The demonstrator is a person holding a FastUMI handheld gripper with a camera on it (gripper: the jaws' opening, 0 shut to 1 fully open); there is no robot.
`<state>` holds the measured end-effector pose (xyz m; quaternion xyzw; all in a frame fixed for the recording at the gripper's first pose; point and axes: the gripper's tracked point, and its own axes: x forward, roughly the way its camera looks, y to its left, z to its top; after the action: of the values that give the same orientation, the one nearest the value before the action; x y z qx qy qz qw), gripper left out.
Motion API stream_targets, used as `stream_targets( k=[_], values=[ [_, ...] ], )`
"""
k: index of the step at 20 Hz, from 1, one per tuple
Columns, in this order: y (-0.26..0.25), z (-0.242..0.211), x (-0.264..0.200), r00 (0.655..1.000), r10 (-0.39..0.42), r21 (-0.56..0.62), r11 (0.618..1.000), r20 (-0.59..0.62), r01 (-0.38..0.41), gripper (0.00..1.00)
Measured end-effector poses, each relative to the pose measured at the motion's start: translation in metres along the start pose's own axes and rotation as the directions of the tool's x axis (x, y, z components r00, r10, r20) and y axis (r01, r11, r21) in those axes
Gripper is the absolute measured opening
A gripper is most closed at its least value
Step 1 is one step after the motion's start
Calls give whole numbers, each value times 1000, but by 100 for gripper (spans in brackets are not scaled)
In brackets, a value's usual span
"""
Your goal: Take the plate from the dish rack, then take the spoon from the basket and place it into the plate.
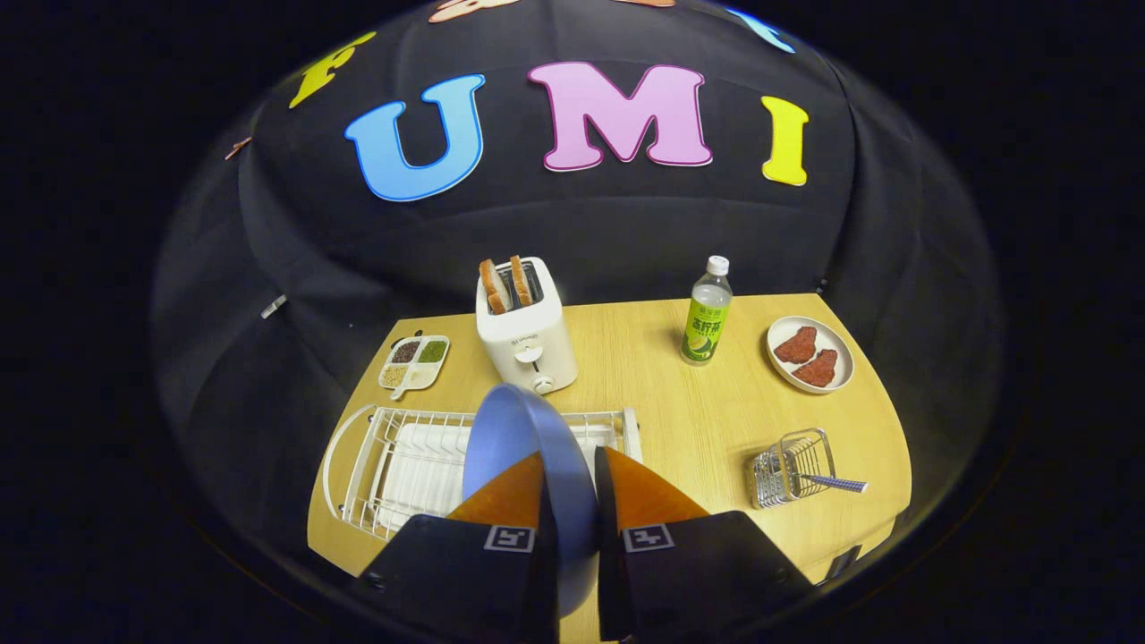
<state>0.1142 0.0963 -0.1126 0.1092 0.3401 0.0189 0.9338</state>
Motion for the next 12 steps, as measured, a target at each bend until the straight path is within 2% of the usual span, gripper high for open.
stream_targets(
  k=[7, 12],
  values=[
    [-89, -43, -68, 995, 96, 52, 994, -14, -95, 21],
    [-154, -103, -81, 978, 184, 124, 977, -94, -172, 21]
  ],
)
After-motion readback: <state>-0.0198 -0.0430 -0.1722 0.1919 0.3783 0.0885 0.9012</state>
